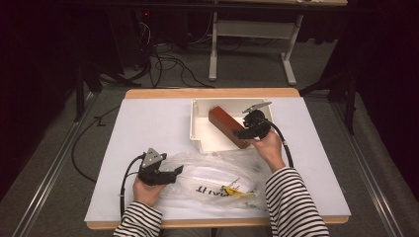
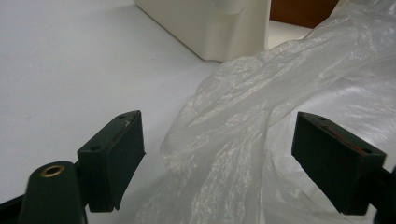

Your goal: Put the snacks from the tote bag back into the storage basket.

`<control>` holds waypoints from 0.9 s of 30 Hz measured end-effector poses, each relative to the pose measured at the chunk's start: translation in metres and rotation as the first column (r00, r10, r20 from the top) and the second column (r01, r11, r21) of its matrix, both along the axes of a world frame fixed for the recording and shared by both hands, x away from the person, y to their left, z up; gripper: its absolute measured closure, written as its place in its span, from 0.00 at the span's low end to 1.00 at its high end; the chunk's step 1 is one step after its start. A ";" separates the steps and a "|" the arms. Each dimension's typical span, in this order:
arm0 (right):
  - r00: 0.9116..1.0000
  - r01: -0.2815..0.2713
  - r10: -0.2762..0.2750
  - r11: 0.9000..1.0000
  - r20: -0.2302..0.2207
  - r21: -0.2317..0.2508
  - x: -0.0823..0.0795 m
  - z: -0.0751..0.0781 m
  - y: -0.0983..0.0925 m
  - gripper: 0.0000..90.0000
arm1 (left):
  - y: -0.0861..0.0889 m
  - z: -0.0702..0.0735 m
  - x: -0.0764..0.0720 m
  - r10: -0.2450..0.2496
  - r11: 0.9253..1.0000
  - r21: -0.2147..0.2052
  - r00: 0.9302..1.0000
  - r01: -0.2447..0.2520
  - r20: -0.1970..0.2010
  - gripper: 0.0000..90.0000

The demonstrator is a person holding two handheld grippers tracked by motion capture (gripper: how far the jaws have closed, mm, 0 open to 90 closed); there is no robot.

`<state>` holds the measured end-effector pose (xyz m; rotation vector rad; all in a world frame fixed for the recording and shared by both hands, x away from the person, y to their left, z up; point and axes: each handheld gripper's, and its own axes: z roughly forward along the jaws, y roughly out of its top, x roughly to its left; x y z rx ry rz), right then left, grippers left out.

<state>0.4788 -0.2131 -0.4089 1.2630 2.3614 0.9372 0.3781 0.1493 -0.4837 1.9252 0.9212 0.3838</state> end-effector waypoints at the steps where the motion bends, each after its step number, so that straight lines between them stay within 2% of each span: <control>1: 1.000 0.000 0.000 1.000 0.000 0.000 0.000 0.000 0.000 0.43 | 0.000 0.000 0.000 0.000 1.000 0.000 1.000 0.000 0.000 0.20; 4: 1.000 -0.010 0.010 1.000 0.011 0.006 -0.005 0.004 0.000 0.47 | 0.000 0.000 0.000 0.000 1.000 0.000 1.000 0.000 -0.001 0.20; 8: 0.999 -0.037 0.037 0.999 0.007 0.013 -0.014 0.008 0.004 0.59 | 0.000 0.000 0.000 0.000 1.000 -0.002 1.000 0.000 -0.002 0.20; 9: 0.999 -0.037 0.037 0.999 0.007 0.013 -0.014 0.008 0.004 0.59 | 0.000 0.000 0.000 -0.001 1.000 -0.001 1.000 0.001 -0.001 0.20; 10: 0.998 -0.051 0.051 0.998 0.020 0.023 -0.018 0.009 0.006 0.65 | 0.000 0.000 0.000 -0.001 1.000 -0.001 1.000 0.001 -0.001 0.20; 15: 0.996 -0.077 0.075 0.996 0.040 0.054 -0.027 0.006 0.009 0.80 | 0.000 0.000 0.000 -0.001 1.000 -0.003 1.000 0.000 -0.003 0.20; 18: 0.997 -0.083 0.082 0.995 0.013 0.059 -0.028 0.000 0.010 0.84 | 0.000 0.000 0.000 -0.001 1.000 -0.002 1.000 0.001 -0.003 0.20; 19: 0.997 -0.078 0.079 0.995 -0.015 0.056 -0.029 -0.004 0.010 0.89 | 0.000 0.000 0.001 0.000 1.000 -0.001 1.000 0.000 -0.003 0.20; 20: 0.997 -0.078 0.079 0.995 -0.015 0.056 -0.029 -0.004 0.010 0.89 | 0.000 0.000 0.001 0.000 1.000 -0.001 1.000 0.000 -0.003 0.20; 23: 0.995 -0.097 0.098 0.994 -0.021 0.054 -0.030 -0.006 0.011 1.00 | 0.000 0.000 0.000 0.001 1.000 0.000 1.000 -0.001 -0.002 0.20; 27: 0.994 -0.100 0.100 0.995 -0.039 0.013 -0.031 -0.009 0.017 1.00 | 0.000 0.000 0.000 0.001 1.000 0.001 1.000 -0.001 -0.002 0.20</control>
